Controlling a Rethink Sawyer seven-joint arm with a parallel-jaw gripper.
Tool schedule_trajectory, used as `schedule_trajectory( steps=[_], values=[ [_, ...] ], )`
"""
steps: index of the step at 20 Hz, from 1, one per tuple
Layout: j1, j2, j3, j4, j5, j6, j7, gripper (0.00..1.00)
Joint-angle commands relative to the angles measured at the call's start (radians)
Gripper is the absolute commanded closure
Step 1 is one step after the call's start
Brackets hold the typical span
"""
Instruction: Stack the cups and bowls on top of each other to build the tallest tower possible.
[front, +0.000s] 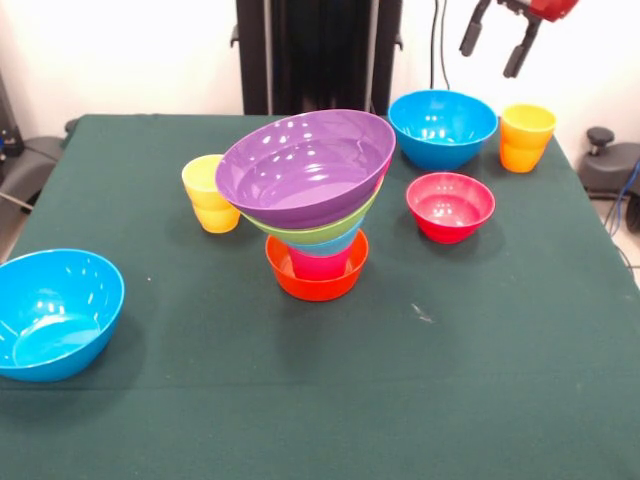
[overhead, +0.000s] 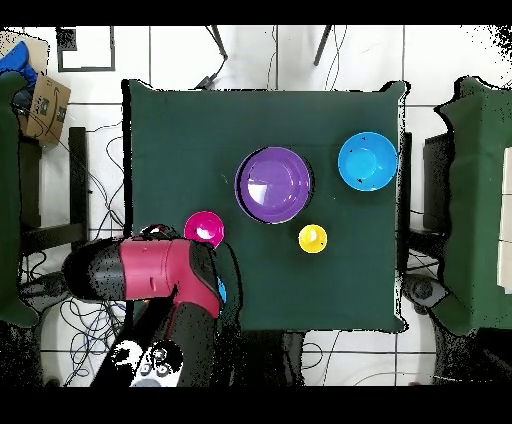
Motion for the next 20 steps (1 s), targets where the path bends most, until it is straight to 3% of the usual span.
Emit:
schedule_trajectory(
  steps=[1,14,20],
  values=[
    [-0.042,0.025,0.113,0.125,0.026,-0.107,0.073,0.0],
    [-0.003,0.136,0.146,0.103,0.076,-0.198,0.138,0.0],
    [0.014,0.165,0.14,0.061,0.101,-0.171,0.147,0.0]
  ],
)
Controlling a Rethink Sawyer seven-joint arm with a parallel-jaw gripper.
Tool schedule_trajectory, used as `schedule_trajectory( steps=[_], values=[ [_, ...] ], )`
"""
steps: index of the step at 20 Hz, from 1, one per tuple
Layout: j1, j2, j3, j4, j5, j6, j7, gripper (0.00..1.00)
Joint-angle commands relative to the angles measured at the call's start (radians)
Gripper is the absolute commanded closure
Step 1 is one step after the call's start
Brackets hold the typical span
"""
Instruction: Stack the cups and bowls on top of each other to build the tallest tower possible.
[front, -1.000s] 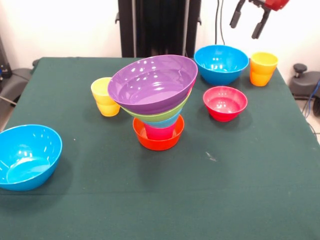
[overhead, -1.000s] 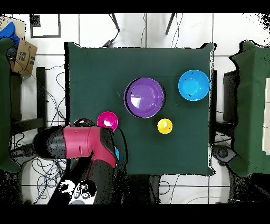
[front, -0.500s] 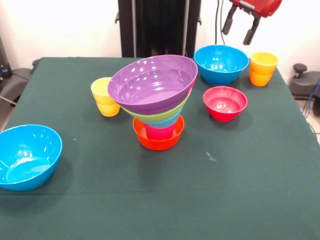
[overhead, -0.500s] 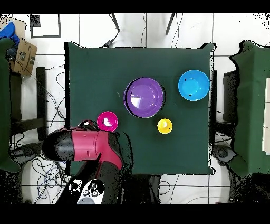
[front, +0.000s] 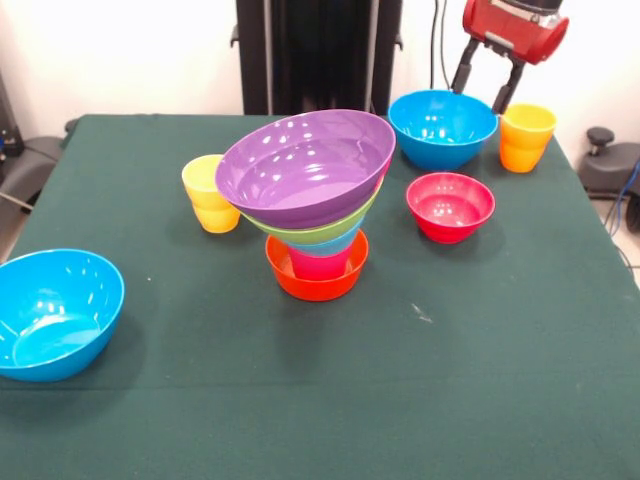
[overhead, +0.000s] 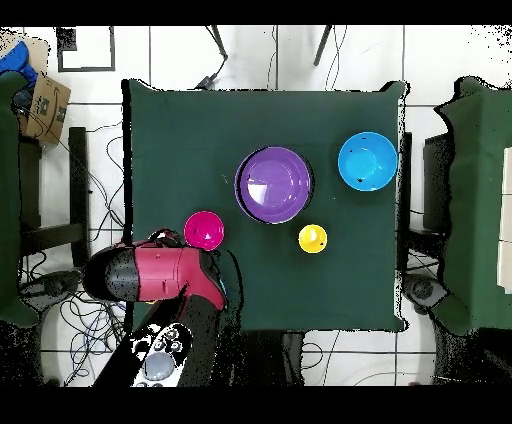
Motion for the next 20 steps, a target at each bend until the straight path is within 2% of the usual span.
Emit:
schedule_trajectory(
  steps=[1,8,15,20],
  values=[
    [0.022,0.076,0.112,-0.01,0.044,-0.005,0.147,0.0],
    [0.037,0.105,0.11,-0.061,0.068,0.04,0.141,0.0],
    [0.036,0.107,0.116,-0.059,0.104,0.067,0.143,0.0],
    [0.064,0.117,0.096,-0.088,0.123,0.101,0.162,0.0]
  ],
)
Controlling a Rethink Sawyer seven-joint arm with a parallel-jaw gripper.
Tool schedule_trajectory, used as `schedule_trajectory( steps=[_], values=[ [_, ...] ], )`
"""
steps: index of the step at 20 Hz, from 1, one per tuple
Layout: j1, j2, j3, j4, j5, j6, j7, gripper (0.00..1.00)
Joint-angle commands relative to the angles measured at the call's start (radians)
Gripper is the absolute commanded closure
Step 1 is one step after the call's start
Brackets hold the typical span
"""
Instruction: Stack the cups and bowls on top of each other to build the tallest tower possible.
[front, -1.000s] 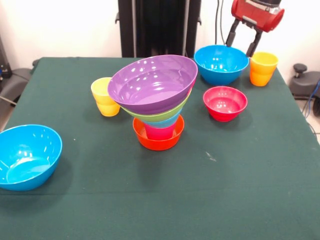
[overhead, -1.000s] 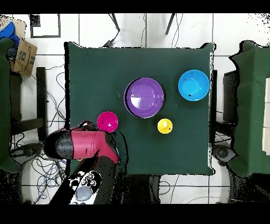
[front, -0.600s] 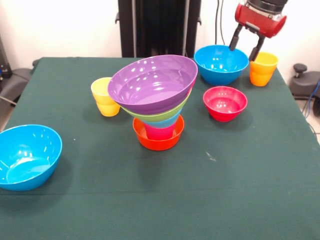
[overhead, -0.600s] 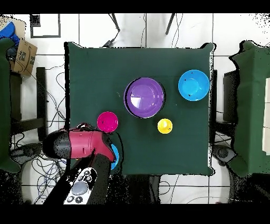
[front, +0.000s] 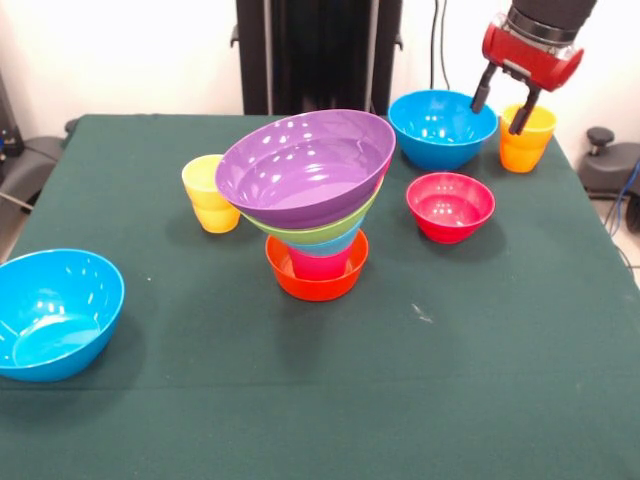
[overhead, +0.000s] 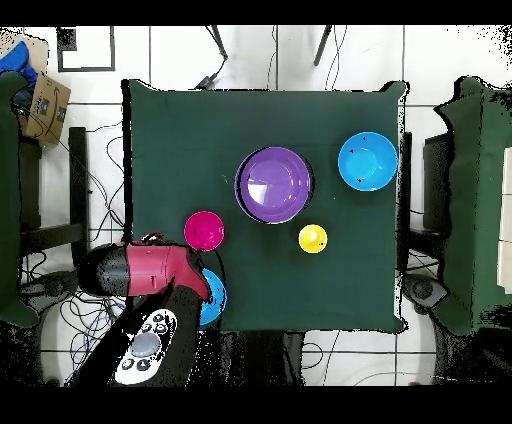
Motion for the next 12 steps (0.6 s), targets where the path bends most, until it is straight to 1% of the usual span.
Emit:
schedule_trajectory(
  steps=[1,7,12],
  values=[
    [0.024,0.036,0.082,-0.076,0.049,0.104,0.165,0.0],
    [0.046,0.046,0.07,-0.111,0.073,0.138,0.177,0.0],
    [0.046,0.045,0.063,-0.122,0.079,0.166,0.168,0.0]
  ],
)
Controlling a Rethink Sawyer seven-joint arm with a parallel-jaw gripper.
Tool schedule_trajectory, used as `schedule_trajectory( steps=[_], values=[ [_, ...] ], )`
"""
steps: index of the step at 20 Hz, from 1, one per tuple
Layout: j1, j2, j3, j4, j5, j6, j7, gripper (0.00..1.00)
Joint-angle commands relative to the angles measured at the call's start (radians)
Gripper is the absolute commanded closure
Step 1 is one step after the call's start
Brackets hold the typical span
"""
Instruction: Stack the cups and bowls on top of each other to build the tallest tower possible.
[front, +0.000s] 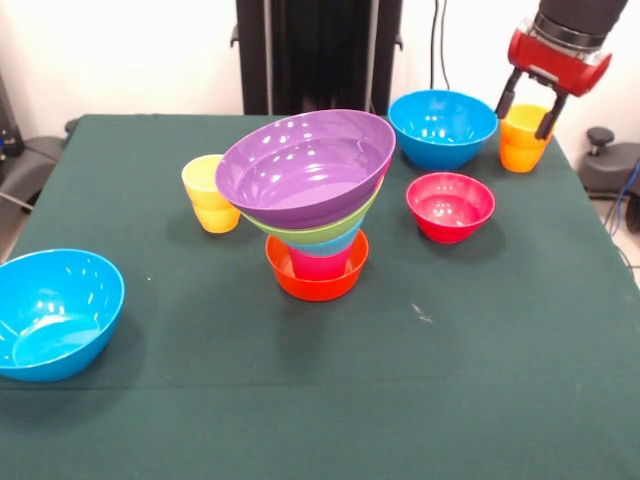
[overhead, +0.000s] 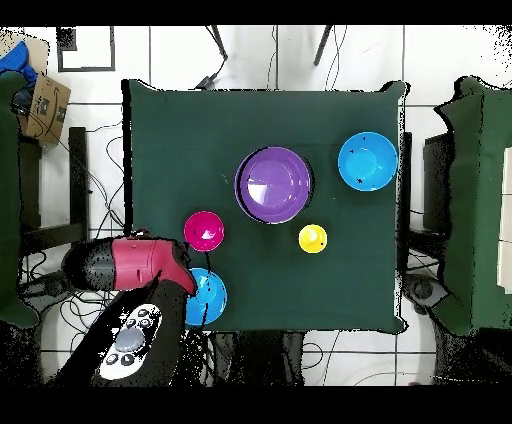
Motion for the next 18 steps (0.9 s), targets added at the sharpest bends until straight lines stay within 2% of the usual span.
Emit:
schedule_trajectory(
  steps=[1,7,18],
  values=[
    [0.013,0.024,0.059,-0.074,0.04,0.135,0.17,0.0],
    [0.009,0.007,0.047,-0.075,0.041,0.168,0.159,0.0],
    [0.035,0.044,0.039,-0.053,0.057,0.113,0.188,0.0]
  ],
)
